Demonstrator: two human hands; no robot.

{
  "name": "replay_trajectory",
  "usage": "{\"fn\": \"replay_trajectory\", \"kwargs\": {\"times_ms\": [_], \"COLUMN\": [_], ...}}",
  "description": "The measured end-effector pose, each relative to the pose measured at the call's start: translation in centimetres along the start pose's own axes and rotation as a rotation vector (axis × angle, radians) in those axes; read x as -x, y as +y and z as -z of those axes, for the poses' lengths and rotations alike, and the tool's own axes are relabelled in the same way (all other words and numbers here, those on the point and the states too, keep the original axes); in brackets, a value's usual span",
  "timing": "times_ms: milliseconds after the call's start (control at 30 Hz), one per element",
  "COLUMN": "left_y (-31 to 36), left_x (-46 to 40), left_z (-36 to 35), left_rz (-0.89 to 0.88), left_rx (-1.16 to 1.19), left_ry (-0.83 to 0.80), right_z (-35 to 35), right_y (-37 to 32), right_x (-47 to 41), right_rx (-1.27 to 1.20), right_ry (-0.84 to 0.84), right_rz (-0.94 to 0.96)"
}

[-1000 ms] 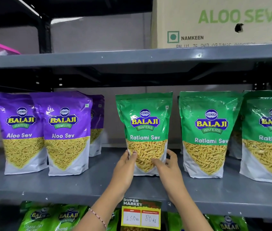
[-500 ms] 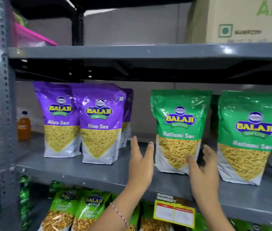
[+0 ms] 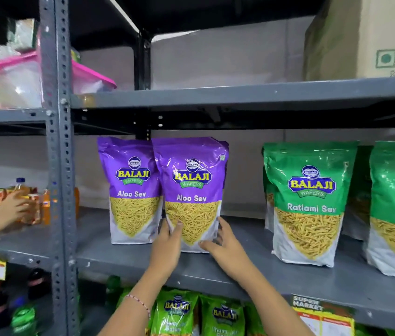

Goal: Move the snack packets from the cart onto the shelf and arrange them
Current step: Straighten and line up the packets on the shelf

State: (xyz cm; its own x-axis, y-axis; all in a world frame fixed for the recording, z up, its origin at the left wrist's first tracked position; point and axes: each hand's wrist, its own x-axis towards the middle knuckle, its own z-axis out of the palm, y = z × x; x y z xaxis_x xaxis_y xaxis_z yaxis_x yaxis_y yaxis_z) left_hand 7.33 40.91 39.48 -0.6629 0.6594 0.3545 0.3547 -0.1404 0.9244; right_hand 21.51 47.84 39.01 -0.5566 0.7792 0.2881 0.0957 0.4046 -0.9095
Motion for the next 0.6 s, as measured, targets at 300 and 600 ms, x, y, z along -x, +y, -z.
{"fn": "replay_trajectory", "kwargs": {"times_ms": [300, 600], "left_y": [-0.9, -0.5], "left_x": [-1.2, -0.9], "left_z": [-0.3, -0.4], "left_rz": [0.013, 0.025], "left_rx": [-0.169, -0.192], "left_ry": [-0.161, -0.129], "right_z": [0.7, 0.7], "right_y": [0.7, 0.0], "right_x": [0.5, 0.7], "right_rx": [-0.047, -0.034], "right_ry": [0.084, 0.091], "right_rz": [0.06, 0.046]}}
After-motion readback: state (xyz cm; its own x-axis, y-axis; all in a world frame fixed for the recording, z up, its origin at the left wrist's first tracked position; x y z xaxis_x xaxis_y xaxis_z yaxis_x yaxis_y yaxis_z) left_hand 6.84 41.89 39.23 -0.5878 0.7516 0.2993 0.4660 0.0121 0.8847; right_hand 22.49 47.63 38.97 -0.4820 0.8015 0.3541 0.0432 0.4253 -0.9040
